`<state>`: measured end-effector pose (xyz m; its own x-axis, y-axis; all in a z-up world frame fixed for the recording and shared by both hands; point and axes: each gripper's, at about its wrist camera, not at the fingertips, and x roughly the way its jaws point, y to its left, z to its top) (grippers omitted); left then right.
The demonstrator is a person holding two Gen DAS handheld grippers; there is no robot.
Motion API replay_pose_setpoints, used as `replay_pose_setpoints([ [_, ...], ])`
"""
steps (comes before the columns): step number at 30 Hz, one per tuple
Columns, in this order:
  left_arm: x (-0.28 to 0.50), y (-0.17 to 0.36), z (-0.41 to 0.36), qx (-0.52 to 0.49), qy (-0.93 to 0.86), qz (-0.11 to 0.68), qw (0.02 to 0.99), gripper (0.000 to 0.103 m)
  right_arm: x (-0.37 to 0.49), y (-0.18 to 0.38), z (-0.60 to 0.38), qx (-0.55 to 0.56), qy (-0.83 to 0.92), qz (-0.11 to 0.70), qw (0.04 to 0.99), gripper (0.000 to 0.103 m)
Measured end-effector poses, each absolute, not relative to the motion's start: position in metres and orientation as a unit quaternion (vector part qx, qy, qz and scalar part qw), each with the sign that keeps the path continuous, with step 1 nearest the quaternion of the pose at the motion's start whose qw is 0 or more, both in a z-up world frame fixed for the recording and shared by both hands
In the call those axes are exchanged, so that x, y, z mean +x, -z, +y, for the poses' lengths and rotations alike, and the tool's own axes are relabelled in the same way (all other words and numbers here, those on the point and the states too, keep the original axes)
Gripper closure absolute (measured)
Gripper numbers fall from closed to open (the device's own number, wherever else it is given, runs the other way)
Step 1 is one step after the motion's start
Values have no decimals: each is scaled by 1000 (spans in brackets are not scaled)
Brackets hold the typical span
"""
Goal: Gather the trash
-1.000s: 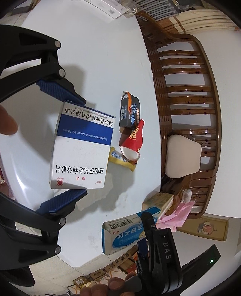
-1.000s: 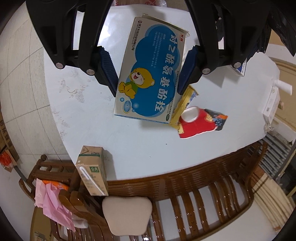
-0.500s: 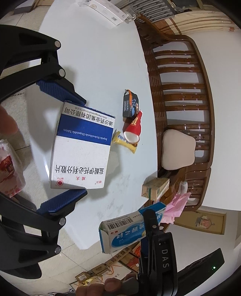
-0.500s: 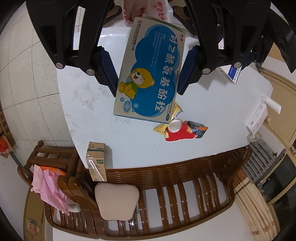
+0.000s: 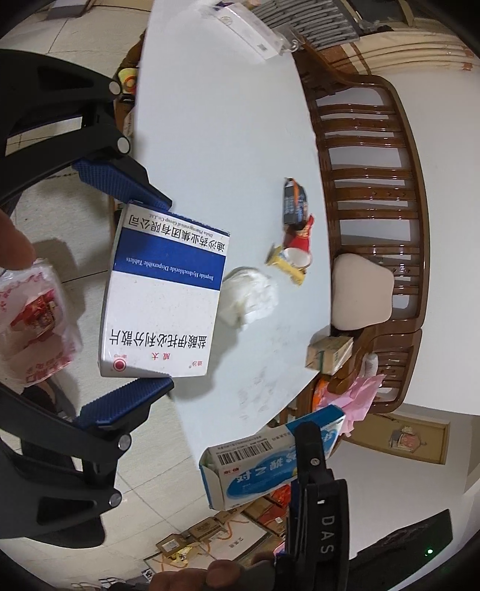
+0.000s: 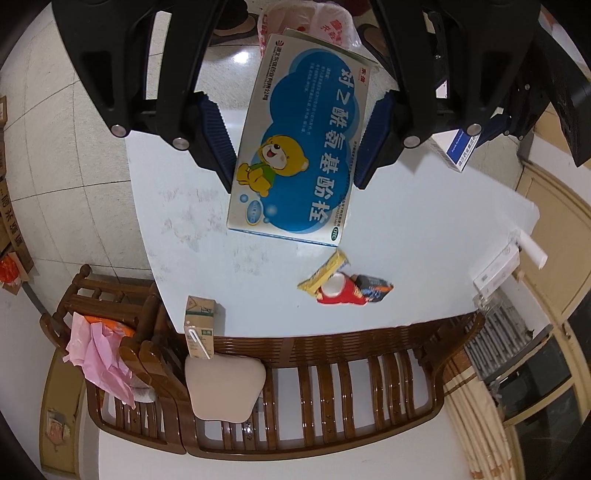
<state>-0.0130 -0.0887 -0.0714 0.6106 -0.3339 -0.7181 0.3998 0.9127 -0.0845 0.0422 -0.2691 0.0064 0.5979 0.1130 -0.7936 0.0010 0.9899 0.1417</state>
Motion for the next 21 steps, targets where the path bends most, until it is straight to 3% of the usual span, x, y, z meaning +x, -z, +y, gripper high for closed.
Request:
replay_pose_setpoints([
  [21, -100, 153, -86, 49, 199, 452, 868, 17, -66, 50, -238, 26, -39, 457, 888, 41],
])
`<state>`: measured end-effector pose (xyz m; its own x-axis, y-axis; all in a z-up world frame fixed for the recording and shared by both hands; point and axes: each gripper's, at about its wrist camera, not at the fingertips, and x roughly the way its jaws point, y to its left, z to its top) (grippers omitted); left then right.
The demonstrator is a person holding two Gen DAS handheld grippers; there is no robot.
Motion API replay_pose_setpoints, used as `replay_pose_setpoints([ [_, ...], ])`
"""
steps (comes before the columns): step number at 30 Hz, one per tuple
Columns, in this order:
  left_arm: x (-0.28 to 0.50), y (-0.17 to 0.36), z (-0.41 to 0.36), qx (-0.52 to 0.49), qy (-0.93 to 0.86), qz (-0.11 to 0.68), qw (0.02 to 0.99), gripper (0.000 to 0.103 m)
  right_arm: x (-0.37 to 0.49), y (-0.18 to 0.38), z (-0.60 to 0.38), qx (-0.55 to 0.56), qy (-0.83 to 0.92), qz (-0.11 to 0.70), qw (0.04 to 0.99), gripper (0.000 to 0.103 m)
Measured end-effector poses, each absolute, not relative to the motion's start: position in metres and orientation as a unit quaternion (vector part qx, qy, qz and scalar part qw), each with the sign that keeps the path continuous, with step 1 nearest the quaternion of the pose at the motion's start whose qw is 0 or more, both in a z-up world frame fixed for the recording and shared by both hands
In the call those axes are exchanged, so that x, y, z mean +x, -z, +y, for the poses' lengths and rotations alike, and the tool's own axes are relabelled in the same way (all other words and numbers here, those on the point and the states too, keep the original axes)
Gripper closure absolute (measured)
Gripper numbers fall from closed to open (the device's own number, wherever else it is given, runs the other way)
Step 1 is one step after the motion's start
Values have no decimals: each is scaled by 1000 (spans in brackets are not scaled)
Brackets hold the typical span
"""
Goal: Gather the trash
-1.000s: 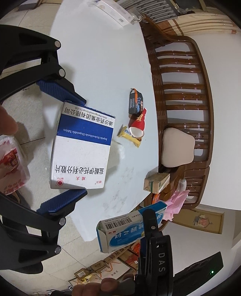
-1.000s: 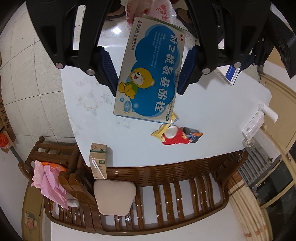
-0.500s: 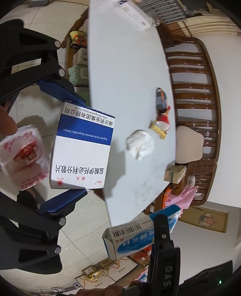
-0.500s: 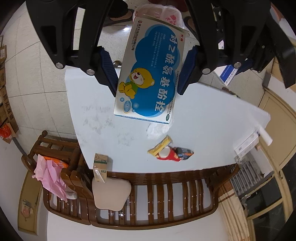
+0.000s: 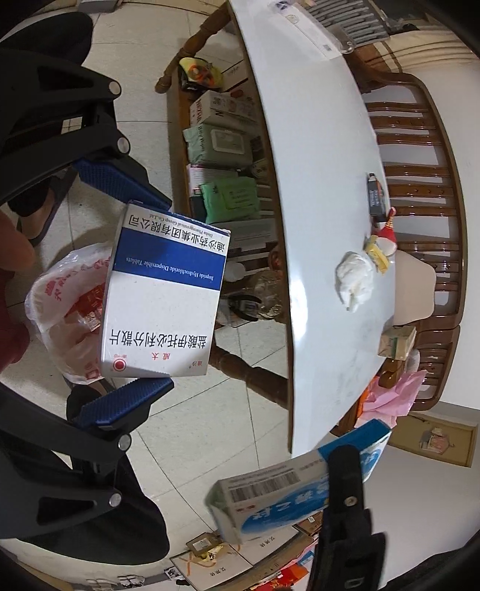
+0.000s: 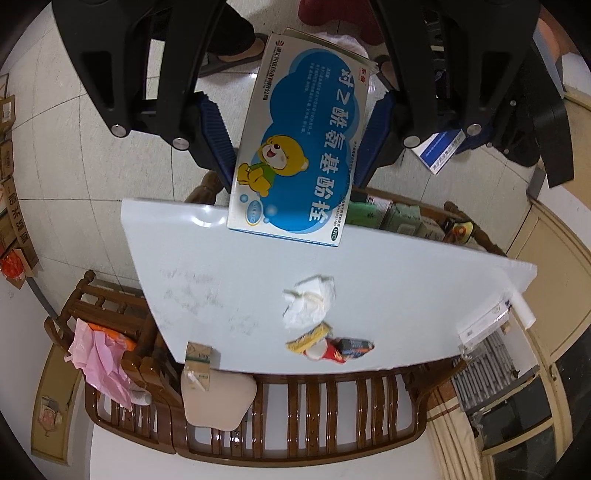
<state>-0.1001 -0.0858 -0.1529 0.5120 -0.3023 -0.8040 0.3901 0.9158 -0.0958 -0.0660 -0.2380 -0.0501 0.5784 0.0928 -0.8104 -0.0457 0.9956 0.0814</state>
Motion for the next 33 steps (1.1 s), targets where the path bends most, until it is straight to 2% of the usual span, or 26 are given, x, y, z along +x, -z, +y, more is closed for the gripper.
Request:
replay_pose_setpoints([
  [19, -101, 240, -94, 46, 168, 550, 817, 17, -85, 165, -226, 24, -48, 548, 835, 41],
  [33, -79, 341, -114, 79, 148, 622, 765, 17, -52, 295, -232, 30, -20, 637, 770, 41],
])
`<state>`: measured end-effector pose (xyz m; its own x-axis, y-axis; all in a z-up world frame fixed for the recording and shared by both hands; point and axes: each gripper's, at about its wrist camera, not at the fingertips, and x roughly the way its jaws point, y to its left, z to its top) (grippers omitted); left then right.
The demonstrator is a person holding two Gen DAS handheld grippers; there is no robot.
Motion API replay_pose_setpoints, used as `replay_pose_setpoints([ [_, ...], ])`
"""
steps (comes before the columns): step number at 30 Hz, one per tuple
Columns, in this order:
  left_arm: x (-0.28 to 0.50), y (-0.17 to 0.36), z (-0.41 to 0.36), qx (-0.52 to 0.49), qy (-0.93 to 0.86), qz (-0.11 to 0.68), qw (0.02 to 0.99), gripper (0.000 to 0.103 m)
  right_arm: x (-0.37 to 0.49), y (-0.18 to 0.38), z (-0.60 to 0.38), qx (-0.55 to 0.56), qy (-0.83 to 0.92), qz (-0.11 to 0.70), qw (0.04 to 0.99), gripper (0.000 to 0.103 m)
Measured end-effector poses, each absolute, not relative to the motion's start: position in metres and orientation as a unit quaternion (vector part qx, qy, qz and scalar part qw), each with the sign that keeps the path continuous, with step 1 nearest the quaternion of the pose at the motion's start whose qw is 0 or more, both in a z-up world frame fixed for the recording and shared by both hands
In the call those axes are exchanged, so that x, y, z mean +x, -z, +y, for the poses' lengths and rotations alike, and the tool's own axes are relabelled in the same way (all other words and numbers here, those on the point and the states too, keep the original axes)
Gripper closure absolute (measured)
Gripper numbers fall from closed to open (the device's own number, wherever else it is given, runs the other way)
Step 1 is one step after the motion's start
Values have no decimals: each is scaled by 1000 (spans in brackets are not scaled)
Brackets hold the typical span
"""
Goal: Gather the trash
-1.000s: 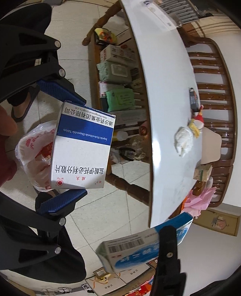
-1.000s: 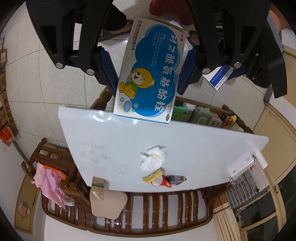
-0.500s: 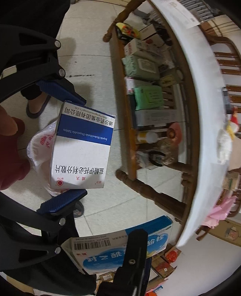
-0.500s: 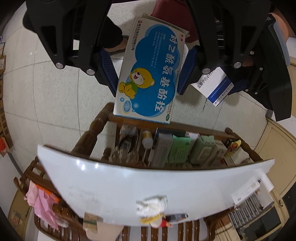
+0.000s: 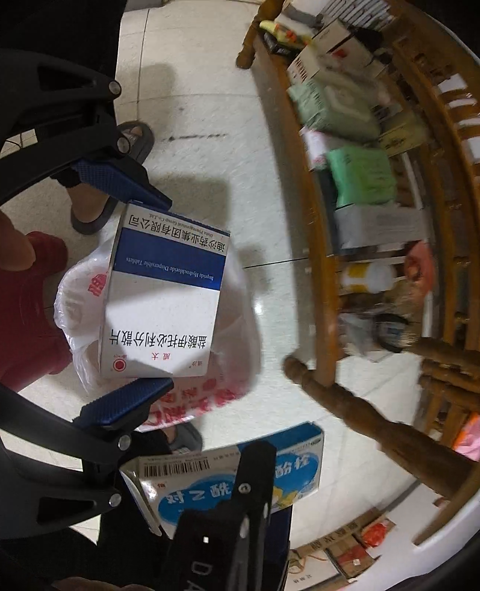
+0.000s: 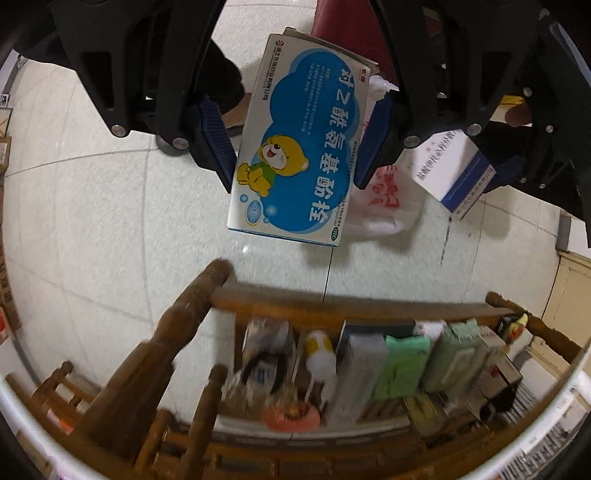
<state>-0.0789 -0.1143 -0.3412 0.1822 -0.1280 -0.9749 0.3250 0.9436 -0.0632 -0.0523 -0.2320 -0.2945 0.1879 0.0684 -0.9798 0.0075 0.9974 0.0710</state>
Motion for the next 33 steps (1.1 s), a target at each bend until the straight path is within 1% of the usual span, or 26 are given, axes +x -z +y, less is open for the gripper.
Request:
replay_pose_setpoints([
  [6, -76, 389, -114, 75, 144, 660, 733, 17, -44, 342, -233, 31, -5, 670, 742, 41],
  [18, -91, 435, -124, 118, 162, 679, 706, 17, -41, 404, -221, 20, -11, 706, 707, 40],
  [23, -93, 446, -120, 121, 156, 682, 704, 16, -44, 415, -215, 19, -15, 716, 698, 40],
  [28, -92, 451, -111, 101, 143, 691, 701, 16, -44, 421, -212, 29, -22, 725, 688, 39],
  [33, -92, 451, -111, 99, 146, 690, 702, 16, -44, 423, -208, 19, -21, 726, 687, 39],
])
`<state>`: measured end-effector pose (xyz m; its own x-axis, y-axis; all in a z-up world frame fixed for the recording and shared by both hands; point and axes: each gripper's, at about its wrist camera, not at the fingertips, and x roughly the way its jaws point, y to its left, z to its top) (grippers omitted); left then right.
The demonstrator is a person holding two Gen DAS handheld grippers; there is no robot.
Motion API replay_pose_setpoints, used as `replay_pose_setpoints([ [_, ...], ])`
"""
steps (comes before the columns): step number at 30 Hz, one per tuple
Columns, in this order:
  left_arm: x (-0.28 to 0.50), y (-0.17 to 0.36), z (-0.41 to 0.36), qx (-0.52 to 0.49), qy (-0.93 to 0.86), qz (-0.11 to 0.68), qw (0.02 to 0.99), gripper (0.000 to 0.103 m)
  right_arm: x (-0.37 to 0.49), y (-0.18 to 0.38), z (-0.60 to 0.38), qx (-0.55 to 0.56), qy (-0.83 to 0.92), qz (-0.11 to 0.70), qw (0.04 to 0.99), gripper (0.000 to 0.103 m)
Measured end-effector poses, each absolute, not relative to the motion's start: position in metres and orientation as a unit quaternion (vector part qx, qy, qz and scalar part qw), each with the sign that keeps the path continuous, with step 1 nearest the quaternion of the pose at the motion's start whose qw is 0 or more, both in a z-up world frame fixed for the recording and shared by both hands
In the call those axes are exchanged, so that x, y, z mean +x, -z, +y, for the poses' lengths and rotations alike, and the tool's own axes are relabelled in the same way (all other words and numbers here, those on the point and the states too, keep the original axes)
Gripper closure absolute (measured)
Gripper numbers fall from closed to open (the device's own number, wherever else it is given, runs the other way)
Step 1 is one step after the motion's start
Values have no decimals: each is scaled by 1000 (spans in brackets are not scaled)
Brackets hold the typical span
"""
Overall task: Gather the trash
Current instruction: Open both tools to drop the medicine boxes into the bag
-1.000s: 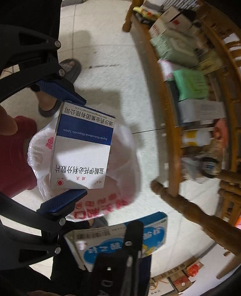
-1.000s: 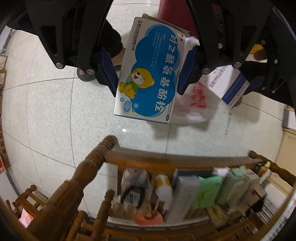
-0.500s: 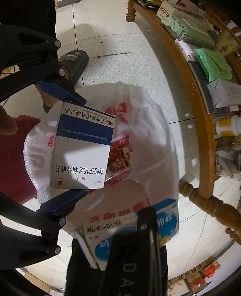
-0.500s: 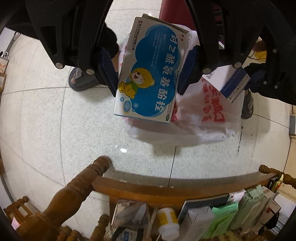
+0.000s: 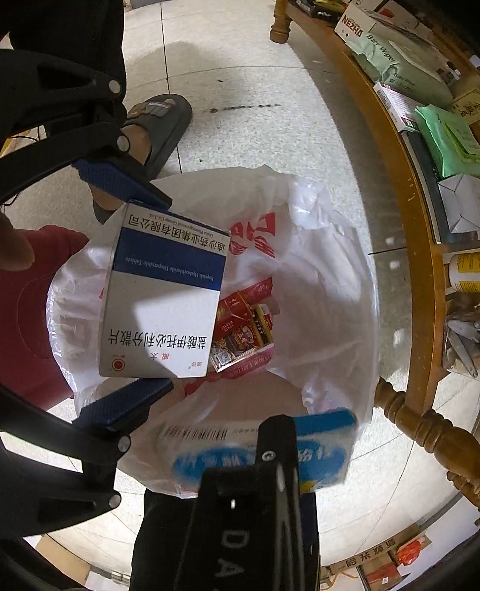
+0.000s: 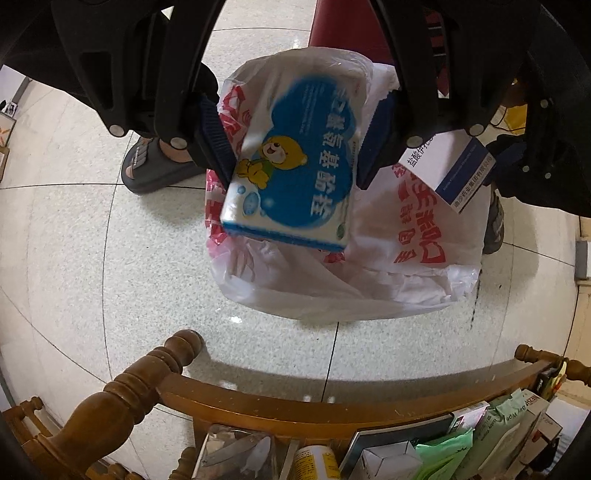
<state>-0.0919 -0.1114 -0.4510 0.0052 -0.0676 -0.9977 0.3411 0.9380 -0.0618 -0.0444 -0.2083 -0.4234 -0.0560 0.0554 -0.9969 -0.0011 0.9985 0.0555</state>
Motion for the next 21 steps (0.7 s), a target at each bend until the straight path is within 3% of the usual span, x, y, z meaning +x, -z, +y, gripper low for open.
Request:
replay_pose_setpoints([
  [2, -92, 451, -112, 99, 145, 689, 703, 13, -44, 425, -211, 28, -21, 727, 686, 39],
  [5, -92, 449, -112, 99, 143, 687, 705, 8, -44, 426, -214, 32, -14, 729, 684, 20],
  [21, -91, 439, -114, 92, 149, 675, 717, 8, -45, 416, -220, 47, -4, 719, 693, 19],
])
